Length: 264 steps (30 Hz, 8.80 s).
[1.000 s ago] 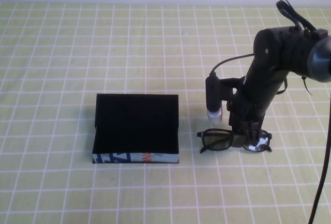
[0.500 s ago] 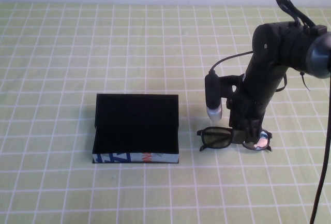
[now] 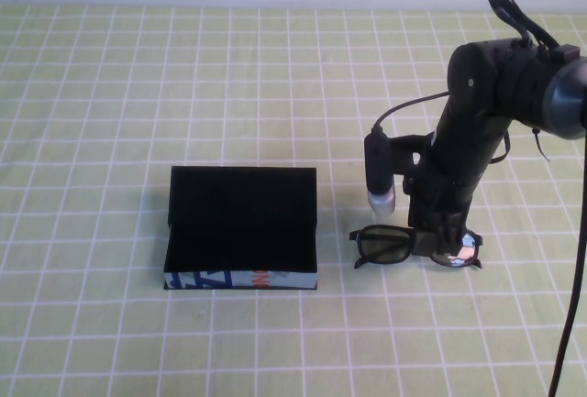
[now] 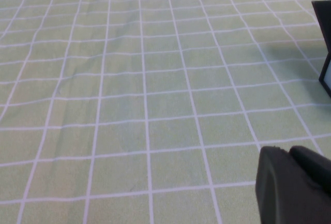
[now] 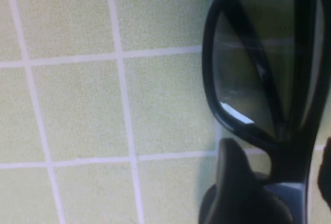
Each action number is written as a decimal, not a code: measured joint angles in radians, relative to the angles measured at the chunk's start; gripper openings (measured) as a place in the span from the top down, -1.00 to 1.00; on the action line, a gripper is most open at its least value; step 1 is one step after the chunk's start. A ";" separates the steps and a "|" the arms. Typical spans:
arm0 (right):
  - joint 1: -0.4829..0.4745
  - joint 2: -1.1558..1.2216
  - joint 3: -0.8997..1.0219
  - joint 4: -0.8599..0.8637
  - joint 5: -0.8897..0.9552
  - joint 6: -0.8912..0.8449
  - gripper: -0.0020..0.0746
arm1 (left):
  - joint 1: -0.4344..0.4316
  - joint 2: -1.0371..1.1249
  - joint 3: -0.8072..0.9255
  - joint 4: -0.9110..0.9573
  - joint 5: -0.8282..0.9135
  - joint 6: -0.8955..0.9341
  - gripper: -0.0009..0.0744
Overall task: Return glasses to glasses case
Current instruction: Pick up the glasses from the table, then place the glasses in the glasses case, then close the glasses case
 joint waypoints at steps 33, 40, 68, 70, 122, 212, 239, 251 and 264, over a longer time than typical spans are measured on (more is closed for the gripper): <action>0.051 -0.012 -0.027 -0.024 0.092 0.176 0.81 | 0.000 0.000 0.000 0.000 0.000 0.000 0.98; 0.229 -0.066 -0.182 -0.028 0.100 0.242 0.81 | 0.000 0.000 0.000 0.000 0.000 0.000 0.98; 0.429 0.207 -0.511 -0.112 0.114 0.374 0.81 | 0.000 0.000 0.000 0.000 0.000 0.000 0.98; 0.429 0.221 -0.512 -0.111 0.114 0.376 0.81 | 0.000 0.000 0.000 0.000 0.000 0.000 0.98; 0.429 0.247 -0.540 -0.097 0.114 0.414 0.82 | 0.000 0.000 0.000 0.000 0.000 0.000 0.98; 0.095 0.036 -0.500 0.302 0.125 0.758 0.98 | -0.280 1.090 -0.506 -0.889 0.236 0.551 0.98; 0.095 0.119 -0.546 0.225 0.008 0.870 0.98 | -0.280 1.687 -0.660 -1.604 0.116 1.435 0.98; 0.095 0.385 -0.839 0.225 0.076 0.905 0.98 | -0.280 1.702 -0.660 -1.657 0.110 1.507 0.98; 0.095 0.485 -0.908 0.262 0.120 0.966 0.98 | -0.280 1.702 -0.660 -1.657 0.110 1.509 0.98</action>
